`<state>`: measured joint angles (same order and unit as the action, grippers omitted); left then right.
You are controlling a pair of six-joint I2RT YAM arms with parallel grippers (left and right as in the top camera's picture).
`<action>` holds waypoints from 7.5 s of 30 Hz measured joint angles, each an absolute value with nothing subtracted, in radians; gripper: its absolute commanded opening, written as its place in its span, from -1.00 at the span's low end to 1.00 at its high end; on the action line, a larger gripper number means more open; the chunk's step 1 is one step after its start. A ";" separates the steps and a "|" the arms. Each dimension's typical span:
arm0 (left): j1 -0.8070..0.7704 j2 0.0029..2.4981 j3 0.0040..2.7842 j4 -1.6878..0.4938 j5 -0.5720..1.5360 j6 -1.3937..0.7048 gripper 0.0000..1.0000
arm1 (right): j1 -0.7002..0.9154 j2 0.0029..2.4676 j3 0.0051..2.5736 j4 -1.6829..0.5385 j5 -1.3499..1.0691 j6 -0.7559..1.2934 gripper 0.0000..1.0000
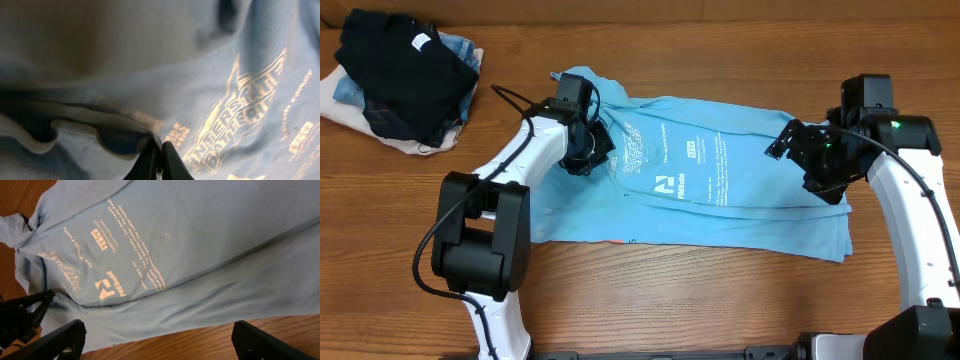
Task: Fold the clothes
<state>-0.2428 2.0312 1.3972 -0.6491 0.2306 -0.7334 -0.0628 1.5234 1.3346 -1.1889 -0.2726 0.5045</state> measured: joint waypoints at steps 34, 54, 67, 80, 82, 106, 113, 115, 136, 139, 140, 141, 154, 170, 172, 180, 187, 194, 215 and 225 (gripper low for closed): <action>-0.218 2.037 1.848 -0.742 0.134 -0.488 1.00 | -0.088 1.691 1.335 -0.871 -0.063 0.551 1.00; -0.092 2.308 1.976 -0.609 0.142 -0.407 0.95 | -0.092 1.830 1.335 -0.834 -0.060 0.554 1.00; -0.092 2.415 2.039 -0.599 0.043 -0.362 0.87 | -0.092 1.830 1.335 -0.857 -0.059 0.554 1.00; -0.092 2.427 2.039 -0.578 -0.063 -0.365 0.49 | -0.092 1.830 1.335 -0.870 -0.059 0.554 1.00; -0.092 2.430 2.040 -0.574 -0.066 -0.366 0.49 | -0.092 1.830 1.335 -0.870 -0.059 0.554 1.00; -0.092 2.474 2.041 -0.534 -0.121 -0.367 0.32 | -0.092 1.830 1.335 -0.873 -0.059 0.554 1.00; -0.092 2.482 2.041 -0.493 -0.121 -0.366 0.33 | -0.092 1.830 1.335 -0.873 -0.059 0.554 1.00; -0.092 2.489 2.042 -0.485 -0.121 -0.366 0.34 | -0.092 1.830 1.335 -0.874 -0.059 0.555 1.00; -0.110 2.523 2.051 -0.463 -0.133 -0.355 0.09 | -0.198 1.830 1.335 -0.722 -0.010 0.619 0.50; -0.110 2.523 2.051 -0.464 -0.135 -0.355 0.06 | -0.253 1.830 1.335 -0.705 -0.007 0.633 0.50; -0.110 2.523 2.051 -0.464 -0.136 -0.355 0.05 | -0.266 1.831 1.335 -0.699 -0.007 0.636 0.51; -0.110 2.523 2.051 -0.464 -0.136 -0.355 0.05 | -0.280 1.832 1.335 -0.693 -0.008 0.638 0.50; -0.110 2.523 2.061 -0.503 -0.139 -0.355 -0.15 | -0.280 2.001 1.335 -0.559 -0.082 0.628 0.51; -0.110 2.523 2.062 -0.509 -0.144 -0.355 -0.25 | -0.280 2.021 1.335 -0.495 -0.098 0.603 0.20; -0.110 2.523 2.062 -0.509 -0.145 -0.355 -0.25 | -0.280 2.021 1.335 -0.489 -0.097 0.602 0.16; -0.110 2.523 2.062 -0.509 -0.147 -0.355 -0.32 | -0.280 2.021 1.335 -0.479 -0.098 0.597 -0.24; -0.110 2.523 2.062 -0.509 -0.146 -0.352 -0.89 | -0.280 2.021 1.335 -0.463 -0.097 0.595 -0.91; -0.110 2.523 2.065 -0.515 -0.142 -0.343 -0.92 | -0.280 2.021 1.335 -0.466 -0.097 0.603 -0.92; -0.109 2.405 2.082 -0.779 -0.139 -0.375 -0.92 | -0.285 1.929 1.335 -0.572 -0.120 0.651 -0.92; -0.086 2.315 2.082 -0.990 -0.140 -0.437 -0.92 | -0.395 1.890 1.335 -0.692 -0.157 0.674 -0.92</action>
